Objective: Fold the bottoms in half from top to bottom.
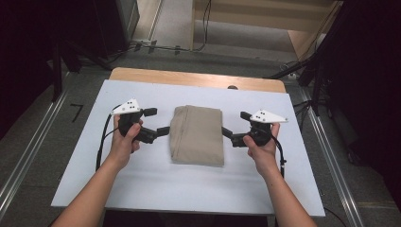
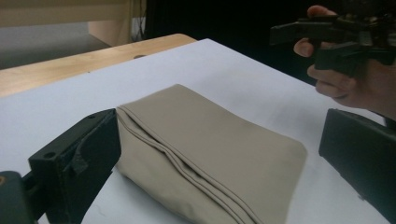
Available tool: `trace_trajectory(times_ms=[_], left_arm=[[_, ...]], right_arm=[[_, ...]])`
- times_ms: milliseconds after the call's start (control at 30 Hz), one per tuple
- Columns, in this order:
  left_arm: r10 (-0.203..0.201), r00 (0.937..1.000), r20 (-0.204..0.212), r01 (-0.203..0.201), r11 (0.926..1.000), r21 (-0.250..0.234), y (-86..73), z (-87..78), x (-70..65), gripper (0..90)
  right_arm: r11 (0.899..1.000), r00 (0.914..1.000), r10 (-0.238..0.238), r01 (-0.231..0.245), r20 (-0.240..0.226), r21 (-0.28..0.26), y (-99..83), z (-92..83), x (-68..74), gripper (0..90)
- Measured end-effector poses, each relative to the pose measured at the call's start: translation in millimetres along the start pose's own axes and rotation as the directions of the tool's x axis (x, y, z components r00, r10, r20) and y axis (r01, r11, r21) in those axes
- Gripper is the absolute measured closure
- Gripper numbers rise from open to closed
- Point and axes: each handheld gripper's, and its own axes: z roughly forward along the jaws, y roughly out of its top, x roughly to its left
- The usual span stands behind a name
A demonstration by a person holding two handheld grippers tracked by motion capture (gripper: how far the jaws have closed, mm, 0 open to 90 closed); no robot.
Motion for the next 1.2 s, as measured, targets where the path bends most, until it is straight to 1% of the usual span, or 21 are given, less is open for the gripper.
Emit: trace_trajectory(times_ms=[67, 100, 167, 200, 233, 267, 300, 367, 400, 467, 533, 600, 667, 767, 800, 833, 867, 933, 967, 1067, 1200], left_arm=[[-0.004, 0.9999, 0.013, 0.004, 1.0000, -0.009, -7.0, -7.0, -3.6, 0.0], [-0.001, 1.0000, 0.002, 0.001, 0.9999, -0.011, -10.8, -10.5, -5.6, 0.0], [-0.004, 0.9999, 0.012, 0.004, 0.9999, -0.010, -18.7, -17.4, -8.4, 0.0], [0.002, 1.0000, -0.008, -0.002, 0.9999, -0.013, -22.8, -21.1, -10.2, 0.0], [0.003, 1.0000, -0.008, -0.003, 0.9999, -0.017, -26.8, -25.0, -11.7, 0.0], [0.002, 1.0000, 0.001, -0.002, 0.9999, -0.015, -30.5, -29.0, -12.5, 0.0], [0.004, 0.9999, -0.012, -0.004, 0.9998, -0.021, -34.4, -33.1, -13.8, 0.0], [-0.003, 0.9999, -0.013, 0.003, 0.9996, -0.027, -42.3, -40.8, -14.9, 0.0], [-0.005, 0.9997, -0.025, 0.004, 0.9995, -0.031, -46.4, -44.8, -15.5, 0.0], [-0.015, 0.9995, -0.029, 0.014, 0.9993, -0.036, -53.8, -52.3, -17.0, 0.0], [-0.013, 0.9993, -0.036, 0.012, 0.9994, -0.032, -60.3, -59.4, -18.5, 0.0], [-0.005, 0.9990, -0.044, 0.004, 0.9998, -0.019, -65.4, -64.9, -20.5, 0.0], [0.011, 0.9988, -0.047, -0.012, 0.9999, -0.008, -67.5, -69.7, -24.1, 0.0], [0.028, 0.9981, -0.055, -0.029, 0.9994, -0.016, -69.0, -77.1, -30.0, 0.0], [0.021, 0.9984, -0.052, -0.023, 0.9993, -0.030, -71.1, -80.3, -30.5, 0.0], [0.005, 0.9987, -0.050, -0.007, 0.9991, -0.043, -74.6, -82.8, -30.5, 0.0], [0.002, 0.9983, -0.058, -0.004, 0.9992, -0.039, -78.6, -85.0, -29.8, 0.0], [0.003, 0.9970, -0.077, -0.003, 0.9999, -0.010, -85.7, -88.2, -28.7, 0.0], [-0.001, 0.9962, -0.087, 0.000, 1.0000, -0.005, -88.5, -89.8, -28.7, 0.0], [-0.015, 0.9949, -0.100, 0.014, 0.9998, -0.011, -95.6, -99.3, -28.8, 0.0], [-0.034, 0.9914, -0.127, 0.031, 0.9992, -0.027, -103.4, -114.6, -29.0, 0.0]], right_arm=[[1.000, 0.9999, -0.010, 0.010, 0.009, 0.003, -6.5, -7.5, 2.8, 0.0], [1.000, 0.9998, -0.016, 0.016, 0.009, 0.003, -10.0, -11.1, 3.9, 0.0], [1.000, 0.9995, -0.027, 0.027, 0.015, 0.009, -17.1, -17.9, 6.0, 0.0], [0.999, 0.9993, -0.033, 0.033, 0.019, 0.013, -20.6, -21.2, 6.5, 0.0], [0.999, 0.9992, -0.035, 0.034, 0.018, 0.013, -24.1, -24.4, 6.7, 0.0], [0.999, 0.9994, -0.031, 0.031, 0.018, 0.014, -27.6, -28.0, 6.9, 0.0], [1.000, 0.9994, -0.028, 0.028, 0.021, 0.012, -31.1, -31.6, 7.1, 0.0], [1.000, 0.9992, -0.029, 0.029, 0.026, 0.009, -38.0, -38.8, 7.0, 0.0], [1.000, 0.9992, -0.027, 0.026, 0.028, 0.007, -41.7, -42.4, 6.4, 0.0], [1.000, 0.9991, -0.018, 0.018, 0.038, 0.007, -49.6, -49.4, 5.2, 0.0], [1.000, 0.9989, -0.009, 0.008, 0.047, 0.006, -57.7, -56.4, 3.3, 0.0], [1.000, 0.9980, -0.005, 0.004, 0.063, 0.012, -65.9, -63.4, 1.0, 0.0], [1.000, 0.9976, 0.005, -0.006, 0.069, 0.013, -74.0, -70.7, -2.3, 0.0], [1.000, 0.9958, 0.018, -0.020, 0.090, 0.019, -84.0, -81.3, -7.4, 0.0], [1.000, 0.9951, 0.021, -0.023, 0.097, 0.020, -86.9, -85.0, -9.0, 0.0], [0.999, 0.9943, 0.026, -0.028, 0.103, 0.021, -89.8, -88.9, -9.9, 0.0], [0.999, 0.9937, 0.030, -0.033, 0.108, 0.021, -92.6, -92.8, -11.1, 0.0], [0.999, 0.9924, 0.038, -0.040, 0.117, 0.023, -98.3, -99.9, -13.3, 0.0], [0.999, 0.9918, 0.036, -0.039, 0.122, 0.027, -101.2, -103.0, -14.0, 0.0], [0.998, 0.9901, 0.045, -0.050, 0.133, 0.035, -110.1, -111.2, -16.2, 0.0], [0.998, 0.9878, 0.040, -0.046, 0.151, 0.041, -119.3, -121.0, -19.2, 0.0]])
